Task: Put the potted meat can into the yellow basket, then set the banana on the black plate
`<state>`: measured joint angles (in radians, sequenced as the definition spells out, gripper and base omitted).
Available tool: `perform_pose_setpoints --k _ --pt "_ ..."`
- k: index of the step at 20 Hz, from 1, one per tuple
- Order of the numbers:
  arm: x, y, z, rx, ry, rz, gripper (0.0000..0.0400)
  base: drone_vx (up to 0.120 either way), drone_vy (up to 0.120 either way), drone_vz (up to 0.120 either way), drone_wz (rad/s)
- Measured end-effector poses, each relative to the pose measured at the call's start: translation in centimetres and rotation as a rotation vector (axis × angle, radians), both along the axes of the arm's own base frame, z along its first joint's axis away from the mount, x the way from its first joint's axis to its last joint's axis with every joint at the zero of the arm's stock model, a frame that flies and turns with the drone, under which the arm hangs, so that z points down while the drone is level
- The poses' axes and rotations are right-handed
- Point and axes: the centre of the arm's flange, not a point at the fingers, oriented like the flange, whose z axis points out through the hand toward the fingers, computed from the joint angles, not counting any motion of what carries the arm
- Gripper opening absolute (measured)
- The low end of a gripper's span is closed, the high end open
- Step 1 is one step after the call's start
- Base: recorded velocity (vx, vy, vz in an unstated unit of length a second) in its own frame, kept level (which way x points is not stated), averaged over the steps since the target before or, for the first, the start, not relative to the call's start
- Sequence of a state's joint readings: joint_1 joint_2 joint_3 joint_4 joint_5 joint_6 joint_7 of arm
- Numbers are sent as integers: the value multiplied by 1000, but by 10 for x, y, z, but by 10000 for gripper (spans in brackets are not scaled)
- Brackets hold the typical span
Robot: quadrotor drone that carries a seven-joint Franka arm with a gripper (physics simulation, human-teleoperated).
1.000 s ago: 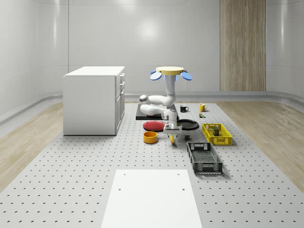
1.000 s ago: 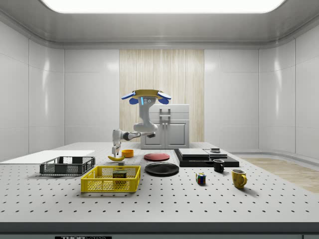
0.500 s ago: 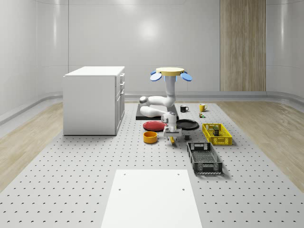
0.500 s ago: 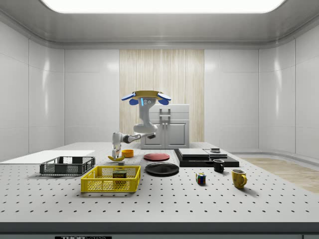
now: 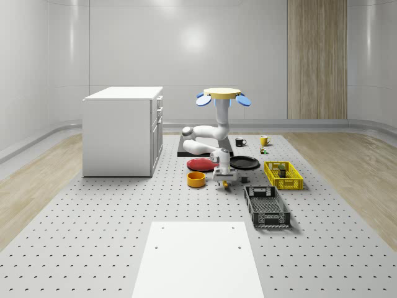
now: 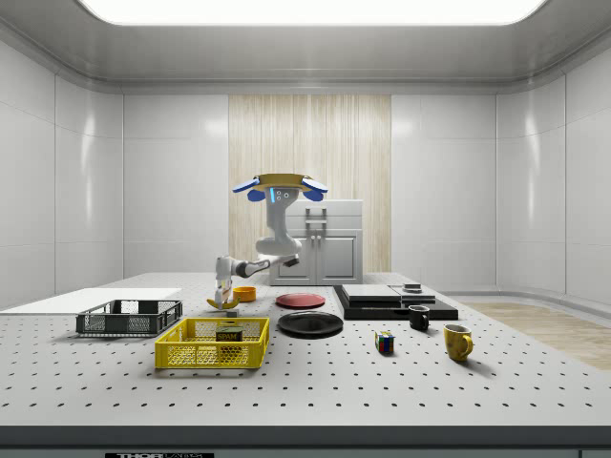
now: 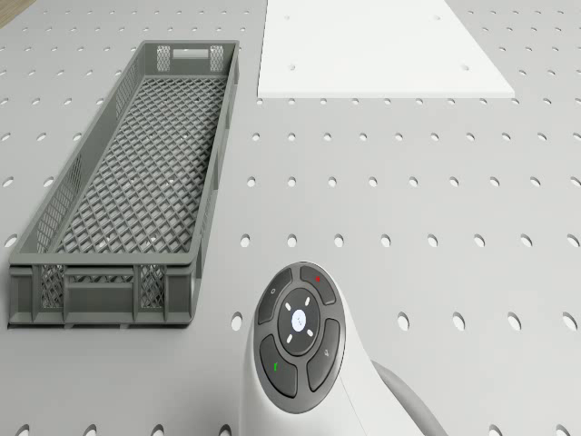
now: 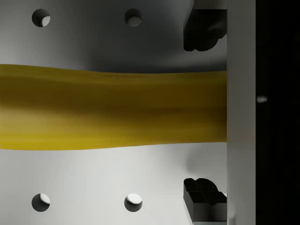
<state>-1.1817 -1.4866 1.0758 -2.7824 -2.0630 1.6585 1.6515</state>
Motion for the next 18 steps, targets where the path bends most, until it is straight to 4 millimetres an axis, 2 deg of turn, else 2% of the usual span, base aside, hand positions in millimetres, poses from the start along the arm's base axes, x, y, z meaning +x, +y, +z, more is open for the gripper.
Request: perform_pose_setpoints --k 1,3,6,8,11,15,18 --pt "0 0 1 0 0 0 345 0 0 0 0" --pt "0 0 1 0 0 0 268 0 0 0 0" --pt "0 -1 2 0 0 0 206 0 0 0 0" --pt "0 -1 2 -1 0 0 191 0 0 0 0" --pt "0 -1 1 -3 1 4 190 0 0 0 0" --pt "0 -1 -10 -5 2 13 190 0 0 0 0" --pt "0 -1 -22 -6 2 17 193 0 0 93 0"
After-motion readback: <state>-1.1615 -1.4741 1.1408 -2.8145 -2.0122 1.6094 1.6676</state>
